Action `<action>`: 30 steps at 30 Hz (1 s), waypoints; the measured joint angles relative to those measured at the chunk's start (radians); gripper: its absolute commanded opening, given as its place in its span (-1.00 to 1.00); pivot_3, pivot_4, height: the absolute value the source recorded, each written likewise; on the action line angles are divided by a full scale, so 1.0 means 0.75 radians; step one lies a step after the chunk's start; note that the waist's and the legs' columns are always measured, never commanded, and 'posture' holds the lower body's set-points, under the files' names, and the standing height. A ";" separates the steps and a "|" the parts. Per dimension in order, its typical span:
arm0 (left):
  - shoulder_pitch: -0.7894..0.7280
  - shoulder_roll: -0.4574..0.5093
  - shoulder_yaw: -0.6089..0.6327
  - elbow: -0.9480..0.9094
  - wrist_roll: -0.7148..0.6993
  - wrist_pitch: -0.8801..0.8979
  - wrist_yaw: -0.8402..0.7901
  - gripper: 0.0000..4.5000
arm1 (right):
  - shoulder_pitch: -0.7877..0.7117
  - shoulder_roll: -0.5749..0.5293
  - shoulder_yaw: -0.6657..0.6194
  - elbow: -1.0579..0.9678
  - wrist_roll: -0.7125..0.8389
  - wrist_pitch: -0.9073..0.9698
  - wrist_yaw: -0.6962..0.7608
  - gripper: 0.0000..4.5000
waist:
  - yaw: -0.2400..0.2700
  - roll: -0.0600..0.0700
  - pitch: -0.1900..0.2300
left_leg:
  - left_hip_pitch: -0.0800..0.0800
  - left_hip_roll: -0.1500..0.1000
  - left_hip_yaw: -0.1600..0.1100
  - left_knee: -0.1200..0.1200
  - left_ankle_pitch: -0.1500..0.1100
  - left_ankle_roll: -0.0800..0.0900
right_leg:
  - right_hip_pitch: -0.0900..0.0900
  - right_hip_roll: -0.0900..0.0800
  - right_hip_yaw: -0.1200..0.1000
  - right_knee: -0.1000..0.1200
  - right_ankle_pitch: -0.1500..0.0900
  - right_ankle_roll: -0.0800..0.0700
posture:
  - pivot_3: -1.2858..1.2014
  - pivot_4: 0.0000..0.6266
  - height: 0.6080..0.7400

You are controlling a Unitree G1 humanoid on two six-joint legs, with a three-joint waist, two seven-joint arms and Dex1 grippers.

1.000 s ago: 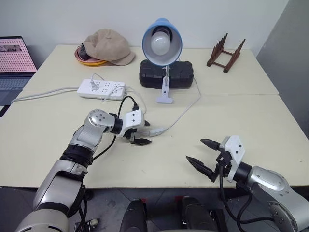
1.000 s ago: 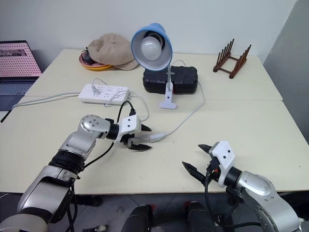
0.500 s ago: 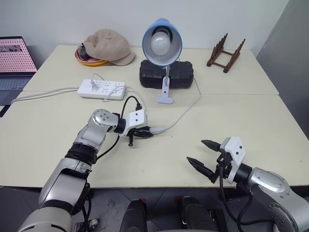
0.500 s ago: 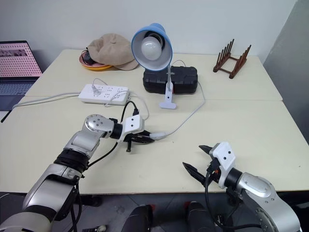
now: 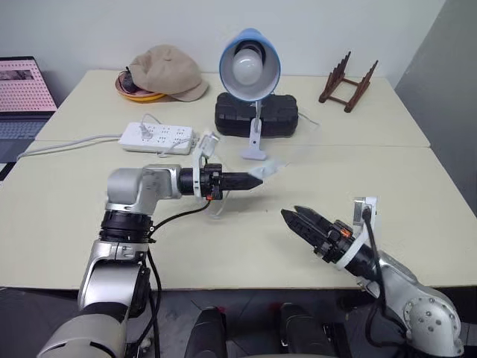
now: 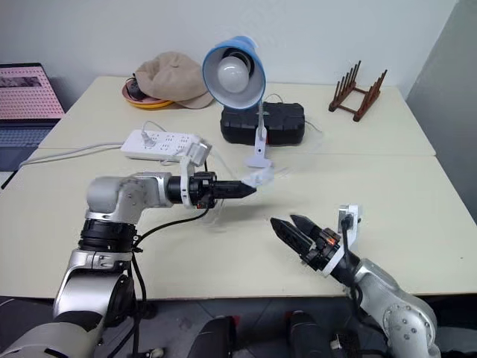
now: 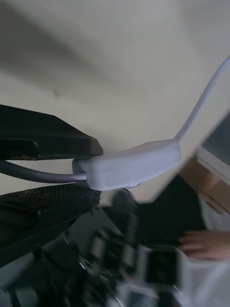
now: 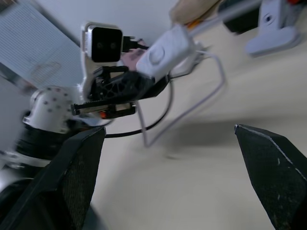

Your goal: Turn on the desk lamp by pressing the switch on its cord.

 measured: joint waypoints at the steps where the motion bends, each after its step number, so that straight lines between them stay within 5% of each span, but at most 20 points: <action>1: 0.000 -0.017 0.029 -0.032 -0.046 0.063 0.035 -0.83 | -0.013 -0.002 -0.001 0.010 0.094 0.010 -0.024 1.00 | -0.003 0.000 0.000 | 0.001 0.000 0.000 0.000 0.000 0.000 | 0.000 0.000 0.000 0.000 0.000 0.000 | 0.03 -0.52 1.00; 10: 0.126 -0.131 0.141 -0.297 -0.313 0.373 0.280 -0.83 | -0.197 -0.008 0.008 0.055 0.531 -0.042 -0.246 1.00 | -0.023 0.000 0.000 | 0.001 0.000 -0.001 0.000 0.000 0.000 | 0.000 0.001 0.000 0.001 0.004 0.006 | 0.03 -0.52 1.00; 23: 0.164 -0.138 0.175 -0.369 -0.451 0.413 0.421 -0.83 | -0.259 -0.061 0.096 0.072 0.548 -0.076 -0.284 1.00 | -0.022 0.000 0.000 | 0.001 0.000 0.000 0.000 0.000 0.000 | 0.000 0.001 0.001 0.000 0.000 0.000 | 0.03 -0.52 1.00; 30: 0.169 -0.121 0.174 -0.369 -0.484 0.397 0.429 -0.83 | -0.264 -0.073 0.107 0.081 0.527 -0.096 -0.273 0.40 | -0.022 0.000 0.000 | 0.001 0.000 0.000 0.000 0.000 0.000 | 0.000 0.001 0.001 -0.001 0.000 0.000 | 0.03 -0.52 1.00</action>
